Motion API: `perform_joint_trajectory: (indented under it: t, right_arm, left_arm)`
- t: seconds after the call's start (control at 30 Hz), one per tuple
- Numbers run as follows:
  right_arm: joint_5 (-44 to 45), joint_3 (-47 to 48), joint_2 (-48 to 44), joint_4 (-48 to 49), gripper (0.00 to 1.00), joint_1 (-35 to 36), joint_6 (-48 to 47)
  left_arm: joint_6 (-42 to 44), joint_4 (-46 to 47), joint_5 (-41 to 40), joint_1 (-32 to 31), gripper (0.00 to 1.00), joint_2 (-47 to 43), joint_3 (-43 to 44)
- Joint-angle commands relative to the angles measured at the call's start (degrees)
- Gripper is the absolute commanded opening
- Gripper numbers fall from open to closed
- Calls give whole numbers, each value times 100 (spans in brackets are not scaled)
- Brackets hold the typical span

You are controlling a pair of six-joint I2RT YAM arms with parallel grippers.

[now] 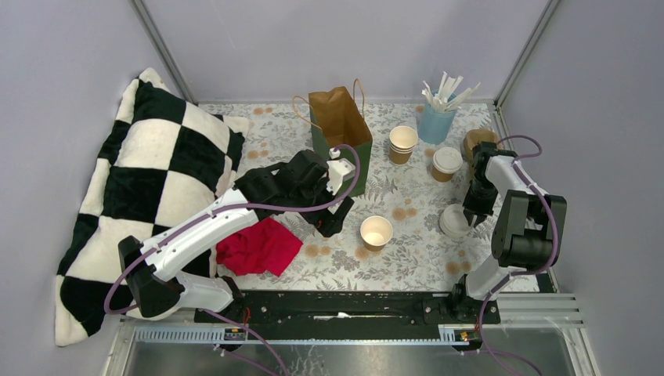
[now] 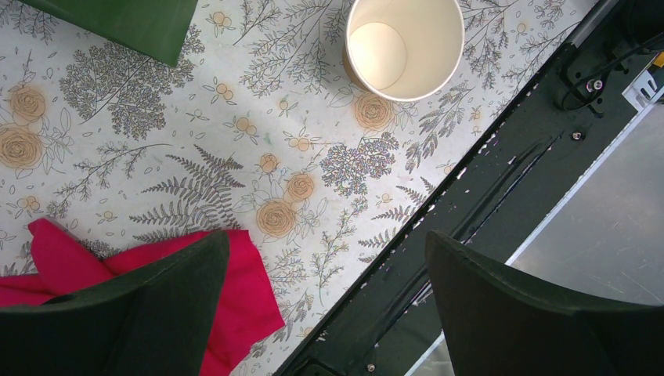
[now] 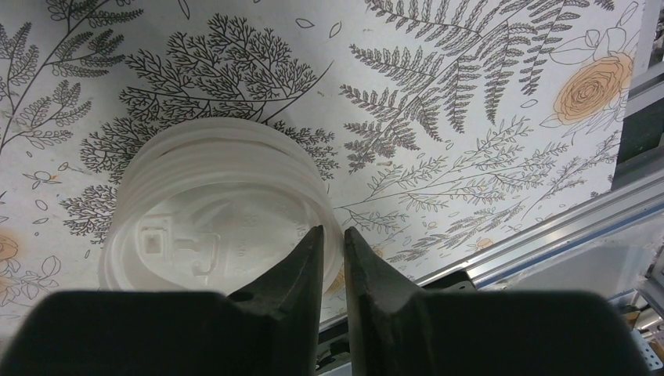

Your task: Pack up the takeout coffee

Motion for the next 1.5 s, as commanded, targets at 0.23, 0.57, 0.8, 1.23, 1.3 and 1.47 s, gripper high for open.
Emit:
perform_joint_trajectory:
  t: [0.23,0.57,0.8,1.23,1.3,1.47]
  right_arm:
    - [116,116,45,-29,28,90,-3]
    - [195,204,89,-86,6,143,-49]
    - [550,426,103,-394,0,311,-86]
    - [977,731,408,-799,8,719,-147]
    - [985,731,409,-782,0,742,-146]
    - [1069,765,506,-820,1,779,-161]
  left_arm:
    - [110,129,-111,-43,99,19,312]
    - [122,120,-141,-50,99,32,364]
    - [131,120,-143,-64,99,28,381]
    - [149,120,-114,-89,99,10,363]
    - [149,116,-103,-92,99,7,364]
    - [151,112,-105,-92,99,10,356]
